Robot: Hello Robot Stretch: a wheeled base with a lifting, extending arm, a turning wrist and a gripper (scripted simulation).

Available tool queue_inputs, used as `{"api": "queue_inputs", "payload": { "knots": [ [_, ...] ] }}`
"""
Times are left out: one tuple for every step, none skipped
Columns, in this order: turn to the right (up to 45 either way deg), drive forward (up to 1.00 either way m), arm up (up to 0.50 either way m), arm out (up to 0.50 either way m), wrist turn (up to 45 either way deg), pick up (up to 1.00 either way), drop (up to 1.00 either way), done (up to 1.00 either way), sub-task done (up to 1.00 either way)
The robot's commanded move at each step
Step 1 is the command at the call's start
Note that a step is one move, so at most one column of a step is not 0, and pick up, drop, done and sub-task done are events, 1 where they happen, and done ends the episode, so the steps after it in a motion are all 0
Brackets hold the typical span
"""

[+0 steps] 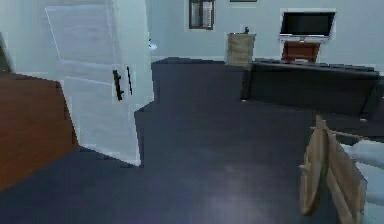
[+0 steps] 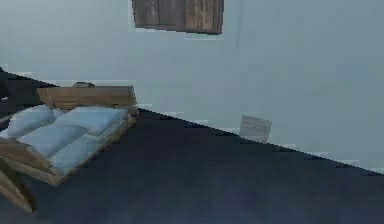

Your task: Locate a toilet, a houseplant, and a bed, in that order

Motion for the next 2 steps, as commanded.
{"api": "queue_inputs", "payload": {
  "knots": [
    [0.0,0.65,0.00,0.00,0.0,0.00,0.00,0.00,0.00],
    [0.0,1.00,0.00,0.00,0.0,0.00,0.00,0.00,0.00]
  ]
}}
